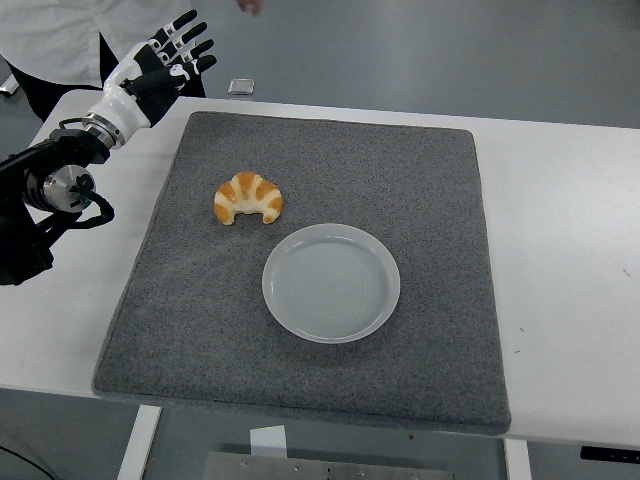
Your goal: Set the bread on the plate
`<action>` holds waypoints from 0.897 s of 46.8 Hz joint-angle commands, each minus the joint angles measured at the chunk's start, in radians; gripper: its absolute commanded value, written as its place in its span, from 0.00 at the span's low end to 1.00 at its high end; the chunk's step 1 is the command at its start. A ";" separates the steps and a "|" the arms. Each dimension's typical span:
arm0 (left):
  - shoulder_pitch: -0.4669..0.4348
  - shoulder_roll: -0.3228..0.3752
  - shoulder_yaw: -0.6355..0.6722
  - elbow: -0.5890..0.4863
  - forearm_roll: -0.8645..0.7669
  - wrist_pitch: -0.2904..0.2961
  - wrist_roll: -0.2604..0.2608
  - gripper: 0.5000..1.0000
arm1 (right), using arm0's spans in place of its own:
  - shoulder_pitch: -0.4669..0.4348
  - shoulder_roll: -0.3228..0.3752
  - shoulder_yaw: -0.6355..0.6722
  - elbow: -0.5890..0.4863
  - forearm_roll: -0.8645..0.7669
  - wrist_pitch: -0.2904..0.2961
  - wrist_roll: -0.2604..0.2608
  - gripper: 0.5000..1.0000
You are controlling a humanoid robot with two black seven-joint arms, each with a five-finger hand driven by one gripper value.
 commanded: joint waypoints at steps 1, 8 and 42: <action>0.000 0.000 -0.001 0.000 0.000 0.000 0.000 0.98 | 0.000 0.000 0.000 0.000 0.000 0.000 0.000 0.90; 0.000 0.000 -0.005 0.000 -0.001 0.000 0.000 0.98 | 0.000 0.000 0.000 0.000 0.000 0.000 0.000 0.90; 0.009 -0.002 -0.010 0.003 -0.015 -0.058 0.000 0.98 | 0.000 0.000 0.000 0.000 0.000 0.000 0.000 0.90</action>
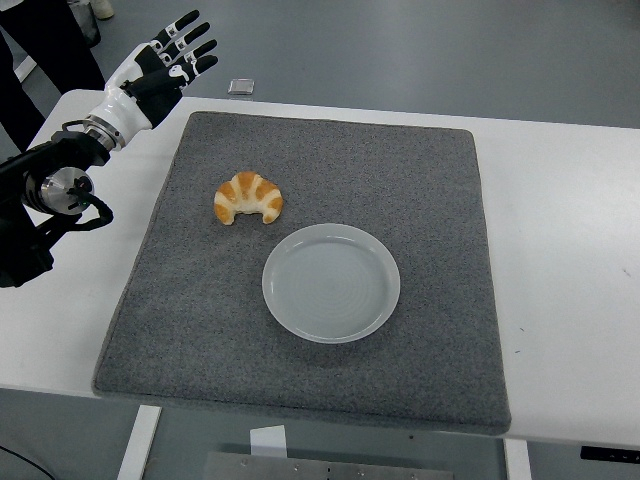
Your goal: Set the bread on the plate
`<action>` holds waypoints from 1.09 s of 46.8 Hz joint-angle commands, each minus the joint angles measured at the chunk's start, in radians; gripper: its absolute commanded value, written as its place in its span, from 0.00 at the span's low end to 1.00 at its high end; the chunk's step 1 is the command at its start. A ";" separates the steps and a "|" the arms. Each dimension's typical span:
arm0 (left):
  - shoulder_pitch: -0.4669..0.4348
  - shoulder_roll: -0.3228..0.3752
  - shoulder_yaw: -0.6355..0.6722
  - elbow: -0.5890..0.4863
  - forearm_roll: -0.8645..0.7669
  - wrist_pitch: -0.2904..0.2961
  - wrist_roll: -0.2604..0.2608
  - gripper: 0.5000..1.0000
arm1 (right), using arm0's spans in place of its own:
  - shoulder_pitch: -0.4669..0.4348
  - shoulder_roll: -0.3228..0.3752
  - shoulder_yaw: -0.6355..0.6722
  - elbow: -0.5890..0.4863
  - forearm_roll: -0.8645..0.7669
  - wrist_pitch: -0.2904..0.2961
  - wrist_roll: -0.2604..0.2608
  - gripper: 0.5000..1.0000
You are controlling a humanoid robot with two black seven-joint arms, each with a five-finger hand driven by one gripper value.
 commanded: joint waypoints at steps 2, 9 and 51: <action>0.000 -0.002 0.000 0.004 -0.002 0.001 0.000 0.98 | 0.000 0.000 0.000 0.000 0.000 0.000 0.000 0.90; -0.001 -0.012 0.000 0.012 -0.002 0.009 0.000 0.98 | 0.000 0.000 0.000 0.000 0.000 0.000 0.000 0.90; -0.031 0.003 0.000 -0.010 0.010 0.000 0.002 0.98 | 0.000 0.000 0.000 0.000 0.000 -0.002 0.000 0.90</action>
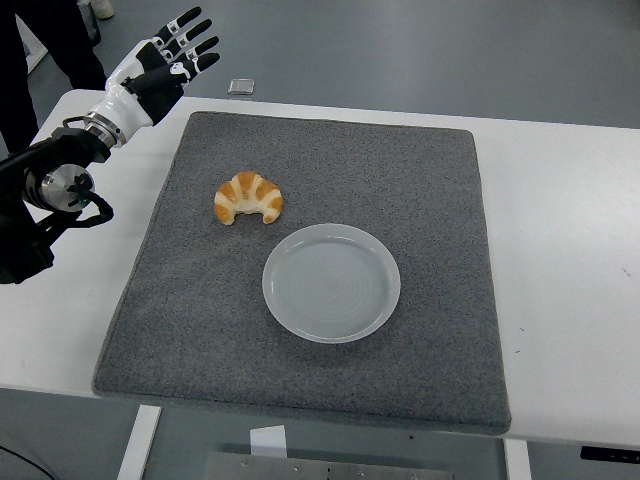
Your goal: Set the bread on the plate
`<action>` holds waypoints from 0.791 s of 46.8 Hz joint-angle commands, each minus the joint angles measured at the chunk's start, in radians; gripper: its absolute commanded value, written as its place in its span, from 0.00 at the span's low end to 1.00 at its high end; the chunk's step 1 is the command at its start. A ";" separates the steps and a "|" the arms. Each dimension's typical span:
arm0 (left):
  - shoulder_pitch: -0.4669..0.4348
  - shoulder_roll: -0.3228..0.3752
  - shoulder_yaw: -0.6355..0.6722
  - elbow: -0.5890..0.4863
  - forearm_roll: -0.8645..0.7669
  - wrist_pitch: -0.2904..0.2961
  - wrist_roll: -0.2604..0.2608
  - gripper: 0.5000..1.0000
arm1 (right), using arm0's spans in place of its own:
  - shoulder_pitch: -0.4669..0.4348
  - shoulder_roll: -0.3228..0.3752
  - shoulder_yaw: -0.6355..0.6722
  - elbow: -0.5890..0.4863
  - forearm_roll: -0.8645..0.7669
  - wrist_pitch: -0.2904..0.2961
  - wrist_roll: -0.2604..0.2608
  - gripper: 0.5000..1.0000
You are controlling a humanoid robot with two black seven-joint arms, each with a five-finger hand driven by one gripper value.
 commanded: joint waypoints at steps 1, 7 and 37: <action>-0.022 0.006 0.000 -0.019 -0.002 0.002 0.002 0.98 | 0.000 0.000 0.000 0.000 0.000 -0.001 0.000 0.90; -0.075 0.056 0.014 -0.076 -0.002 0.033 0.010 0.98 | 0.000 0.000 0.000 0.000 0.000 0.001 0.000 0.90; -0.480 0.342 0.497 -0.542 0.110 0.328 0.098 0.97 | 0.000 0.000 0.000 -0.002 0.000 0.001 0.000 0.90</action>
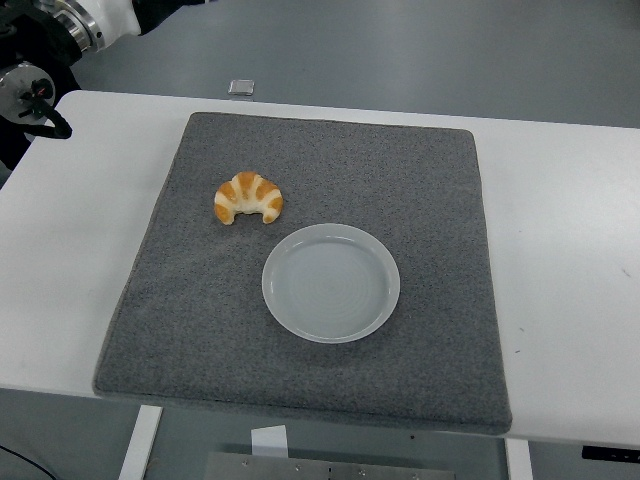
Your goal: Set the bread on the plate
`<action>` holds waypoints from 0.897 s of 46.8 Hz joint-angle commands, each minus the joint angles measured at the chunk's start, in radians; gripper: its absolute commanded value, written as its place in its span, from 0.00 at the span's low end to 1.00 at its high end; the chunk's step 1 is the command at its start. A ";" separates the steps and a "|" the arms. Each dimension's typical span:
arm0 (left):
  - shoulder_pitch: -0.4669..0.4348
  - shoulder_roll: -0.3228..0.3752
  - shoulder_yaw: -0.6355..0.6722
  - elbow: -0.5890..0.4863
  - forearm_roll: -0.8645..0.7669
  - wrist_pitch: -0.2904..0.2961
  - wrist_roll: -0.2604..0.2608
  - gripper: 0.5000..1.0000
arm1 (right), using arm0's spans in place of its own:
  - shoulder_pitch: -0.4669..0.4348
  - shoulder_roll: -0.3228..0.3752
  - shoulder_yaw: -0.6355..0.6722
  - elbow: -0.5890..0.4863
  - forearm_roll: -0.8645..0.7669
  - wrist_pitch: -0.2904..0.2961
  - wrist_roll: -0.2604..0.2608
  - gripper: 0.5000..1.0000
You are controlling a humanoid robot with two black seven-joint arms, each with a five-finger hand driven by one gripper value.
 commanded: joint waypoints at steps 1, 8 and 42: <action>-0.066 0.018 0.091 -0.048 0.071 0.031 0.000 0.97 | 0.000 0.000 0.000 0.000 0.000 0.000 0.000 0.90; -0.120 0.059 0.149 -0.135 0.261 0.052 -0.001 0.97 | 0.000 0.000 0.000 -0.001 0.000 0.001 0.000 0.90; 0.058 -0.013 0.347 -0.158 0.635 0.361 -0.003 0.95 | 0.000 0.000 0.001 0.000 0.000 0.000 0.000 0.90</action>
